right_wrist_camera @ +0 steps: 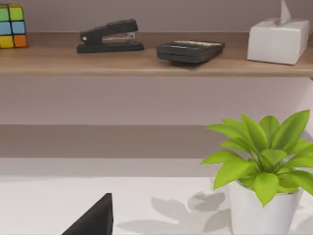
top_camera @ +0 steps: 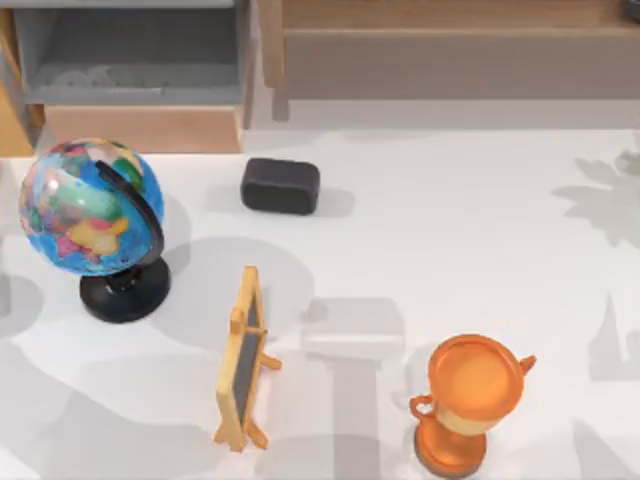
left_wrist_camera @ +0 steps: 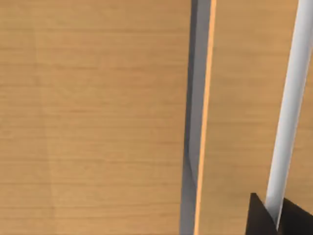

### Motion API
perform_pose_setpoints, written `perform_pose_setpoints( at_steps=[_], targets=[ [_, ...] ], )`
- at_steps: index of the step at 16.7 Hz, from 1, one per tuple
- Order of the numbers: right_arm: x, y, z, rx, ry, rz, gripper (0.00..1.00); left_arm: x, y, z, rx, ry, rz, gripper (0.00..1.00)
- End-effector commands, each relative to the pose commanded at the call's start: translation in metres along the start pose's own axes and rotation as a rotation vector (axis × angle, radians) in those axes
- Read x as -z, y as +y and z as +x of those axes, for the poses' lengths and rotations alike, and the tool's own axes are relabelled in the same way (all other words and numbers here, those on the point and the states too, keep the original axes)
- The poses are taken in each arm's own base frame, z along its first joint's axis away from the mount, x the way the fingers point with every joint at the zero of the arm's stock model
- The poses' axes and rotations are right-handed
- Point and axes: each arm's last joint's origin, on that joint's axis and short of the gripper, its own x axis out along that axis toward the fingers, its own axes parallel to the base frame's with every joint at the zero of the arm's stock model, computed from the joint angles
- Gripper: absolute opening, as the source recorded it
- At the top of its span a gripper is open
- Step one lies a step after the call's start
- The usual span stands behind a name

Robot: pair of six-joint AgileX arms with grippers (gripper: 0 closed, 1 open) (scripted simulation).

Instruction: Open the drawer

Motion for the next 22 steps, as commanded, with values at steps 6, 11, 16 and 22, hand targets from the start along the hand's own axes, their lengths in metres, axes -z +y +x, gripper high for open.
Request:
perform_pose_setpoints(
  at_steps=[6,11,16,22],
  targets=[
    [0.0,0.0,0.0,0.0,0.0,0.0,1.0,0.0,0.001,-0.022,-0.008,0.002,0.005,0.0],
    [0.0,0.0,0.0,0.0,0.0,0.0,1.0,-0.002,0.002,-0.038,-0.013,-0.013,0.008,0.0],
    [0.0,0.0,0.0,0.0,0.0,0.0,1.0,-0.001,-0.002,-0.083,-0.001,0.001,0.001,0.0],
    [0.0,0.0,0.0,0.0,0.0,0.0,1.0,-0.002,-0.004,-0.087,0.002,-0.004,-0.002,0.0]
  ],
)
